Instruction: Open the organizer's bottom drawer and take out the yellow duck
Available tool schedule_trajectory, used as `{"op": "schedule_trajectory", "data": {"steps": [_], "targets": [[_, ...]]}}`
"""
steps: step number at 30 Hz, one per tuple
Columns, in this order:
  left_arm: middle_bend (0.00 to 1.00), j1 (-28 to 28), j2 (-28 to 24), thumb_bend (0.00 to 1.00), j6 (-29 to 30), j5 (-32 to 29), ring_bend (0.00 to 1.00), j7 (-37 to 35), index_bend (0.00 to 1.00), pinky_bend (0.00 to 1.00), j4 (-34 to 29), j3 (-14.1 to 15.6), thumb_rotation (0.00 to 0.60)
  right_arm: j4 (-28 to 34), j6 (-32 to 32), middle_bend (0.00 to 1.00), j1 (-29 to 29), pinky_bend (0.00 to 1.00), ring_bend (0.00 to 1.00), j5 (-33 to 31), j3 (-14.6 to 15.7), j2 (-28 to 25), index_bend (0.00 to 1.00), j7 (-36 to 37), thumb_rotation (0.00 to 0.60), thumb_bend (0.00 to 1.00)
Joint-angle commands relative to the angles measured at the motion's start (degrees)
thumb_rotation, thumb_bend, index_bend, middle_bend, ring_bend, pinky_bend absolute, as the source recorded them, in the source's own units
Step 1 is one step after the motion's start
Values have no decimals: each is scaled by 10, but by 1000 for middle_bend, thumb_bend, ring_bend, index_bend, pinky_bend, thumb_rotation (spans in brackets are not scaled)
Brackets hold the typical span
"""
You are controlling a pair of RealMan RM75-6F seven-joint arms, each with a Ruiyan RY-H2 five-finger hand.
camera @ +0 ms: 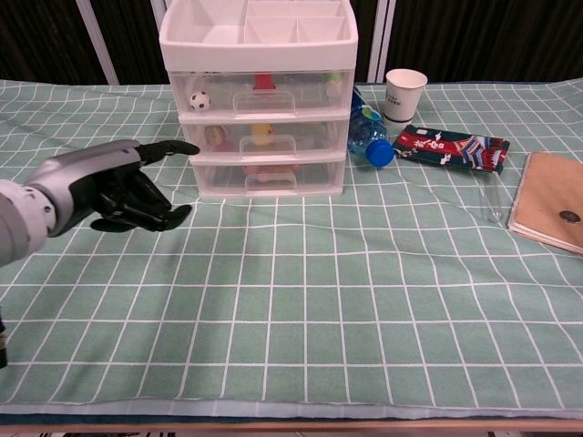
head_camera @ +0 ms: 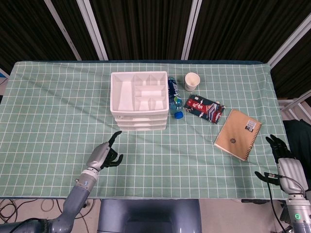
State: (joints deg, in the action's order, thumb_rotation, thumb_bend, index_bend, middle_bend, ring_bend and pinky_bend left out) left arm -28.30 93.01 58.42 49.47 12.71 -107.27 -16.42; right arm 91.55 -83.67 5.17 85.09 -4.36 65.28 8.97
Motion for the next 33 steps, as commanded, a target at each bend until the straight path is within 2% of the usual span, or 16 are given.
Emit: {"op": "schedule_trajectory", "data": {"steps": [1, 7, 16, 25, 33], "targets": [[994, -28, 32, 455, -25, -40, 1000, -27, 14, 1000, 18, -26, 600, 1, 2, 0, 0, 221, 0, -2, 0, -1, 0, 2, 600, 21], [1000, -52, 75, 455, -47, -77, 1000, -74, 15, 1000, 55, -51, 600, 4, 6, 0, 1, 221, 0, -6, -1, -2, 0, 8, 600, 23], [1000, -84, 134, 455, -49, -75, 1000, -114, 15, 1000, 120, -72, 600, 7, 10, 0, 1, 221, 0, -11, -3, -4, 0, 14, 600, 23], [1000, -108, 161, 455, -65, -79, 1000, -143, 16, 1000, 165, -89, 600, 9, 12, 0, 2, 221, 0, -13, -4, -5, 0, 17, 600, 24], [1000, -112, 177, 455, -57, -64, 1000, -169, 16, 1000, 187, -92, 600, 10, 14, 0, 2, 221, 0, -15, -4, -6, 0, 18, 600, 25]]}}
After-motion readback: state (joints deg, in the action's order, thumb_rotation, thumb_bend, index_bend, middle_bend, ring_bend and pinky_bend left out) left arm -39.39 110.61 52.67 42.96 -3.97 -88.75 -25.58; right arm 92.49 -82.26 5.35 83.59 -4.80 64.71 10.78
